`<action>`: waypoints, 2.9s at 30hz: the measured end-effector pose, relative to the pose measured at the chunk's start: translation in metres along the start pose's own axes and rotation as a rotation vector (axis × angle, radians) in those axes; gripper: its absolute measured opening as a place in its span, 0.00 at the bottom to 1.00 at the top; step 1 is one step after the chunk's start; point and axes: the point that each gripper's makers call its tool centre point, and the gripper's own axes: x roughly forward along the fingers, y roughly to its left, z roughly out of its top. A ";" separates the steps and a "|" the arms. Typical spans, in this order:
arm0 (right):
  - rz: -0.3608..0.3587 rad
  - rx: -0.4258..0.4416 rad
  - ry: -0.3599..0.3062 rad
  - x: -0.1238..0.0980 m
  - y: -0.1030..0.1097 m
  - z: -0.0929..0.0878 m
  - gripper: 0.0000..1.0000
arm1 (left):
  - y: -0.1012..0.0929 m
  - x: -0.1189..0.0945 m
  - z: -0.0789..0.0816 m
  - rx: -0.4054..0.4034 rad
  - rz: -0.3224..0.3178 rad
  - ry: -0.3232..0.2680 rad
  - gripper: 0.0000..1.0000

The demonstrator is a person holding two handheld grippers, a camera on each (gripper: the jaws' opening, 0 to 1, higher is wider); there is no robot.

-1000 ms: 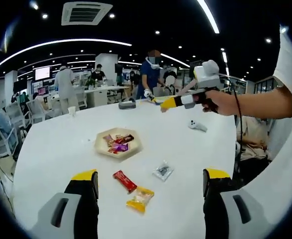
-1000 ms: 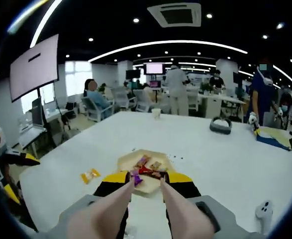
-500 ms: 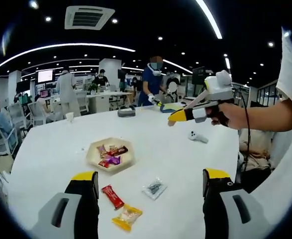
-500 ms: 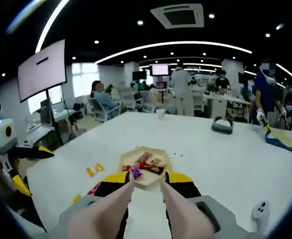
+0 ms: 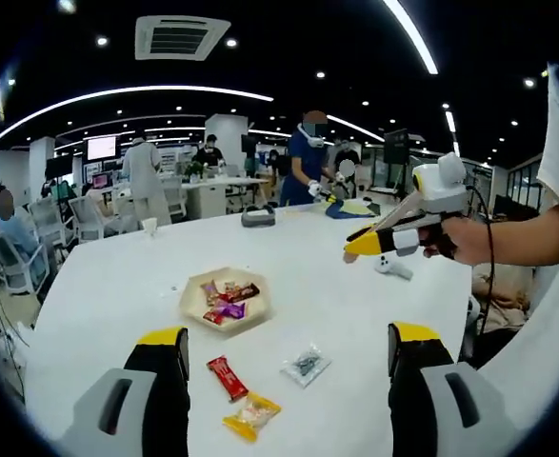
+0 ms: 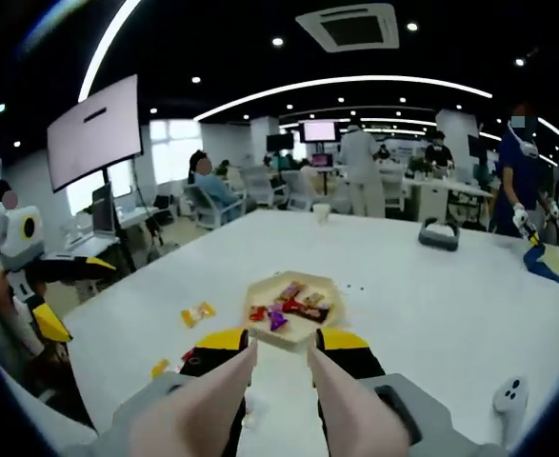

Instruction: Place the target food into the container with the food tongs after gripping and lifting it, then release it inside without dropping or visibly crushing the food.

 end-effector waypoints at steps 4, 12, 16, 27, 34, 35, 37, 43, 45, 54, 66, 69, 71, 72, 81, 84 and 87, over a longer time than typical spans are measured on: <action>0.057 -0.030 -0.010 -0.001 0.011 0.001 0.28 | -0.005 -0.004 0.002 -0.002 0.040 -0.008 0.86; 0.149 -0.028 -0.017 -0.002 0.028 -0.006 0.28 | -0.008 -0.027 -0.011 -0.017 0.158 0.001 0.86; 0.176 -0.066 -0.004 -0.001 0.037 -0.013 0.28 | -0.011 -0.039 -0.020 -0.033 0.188 0.012 0.86; 0.220 -0.088 0.011 0.006 0.055 -0.023 0.28 | -0.012 -0.052 -0.039 -0.027 0.211 0.055 0.86; 0.230 -0.116 0.030 0.010 0.056 -0.029 0.28 | -0.011 -0.058 -0.046 -0.038 0.218 0.056 0.86; 0.230 -0.115 0.030 0.010 0.055 -0.030 0.28 | -0.011 -0.059 -0.046 -0.040 0.218 0.054 0.86; 0.231 -0.114 0.041 0.013 0.055 -0.032 0.28 | -0.009 -0.060 -0.050 -0.048 0.221 0.060 0.86; 0.233 -0.119 0.061 0.020 0.057 -0.034 0.28 | -0.006 -0.062 -0.056 -0.068 0.220 0.066 0.86; 0.232 -0.121 0.064 0.024 0.057 -0.034 0.28 | -0.005 -0.062 -0.057 -0.074 0.217 0.068 0.86; 0.238 -0.135 0.083 0.045 0.060 -0.033 0.28 | -0.001 -0.067 -0.063 -0.087 0.216 0.073 0.85; 0.267 -0.213 0.186 0.068 0.060 -0.065 0.28 | 0.006 -0.075 -0.065 -0.101 0.236 0.063 0.85; 0.277 -0.227 0.227 0.070 0.059 -0.081 0.28 | 0.005 -0.078 -0.069 -0.108 0.241 0.068 0.85; 0.284 -0.231 0.242 0.071 0.060 -0.089 0.28 | 0.004 -0.079 -0.071 -0.112 0.242 0.072 0.85; 0.293 -0.235 0.259 0.070 0.062 -0.097 0.28 | 0.004 -0.080 -0.073 -0.113 0.244 0.077 0.85; 0.338 -0.286 0.305 0.067 0.075 -0.125 0.28 | 0.003 -0.082 -0.075 -0.123 0.253 0.086 0.85; 0.345 -0.295 0.316 0.068 0.077 -0.131 0.28 | 0.003 -0.081 -0.075 -0.125 0.254 0.087 0.85; 0.355 -0.307 0.325 0.069 0.079 -0.136 0.28 | 0.003 -0.082 -0.074 -0.128 0.257 0.087 0.85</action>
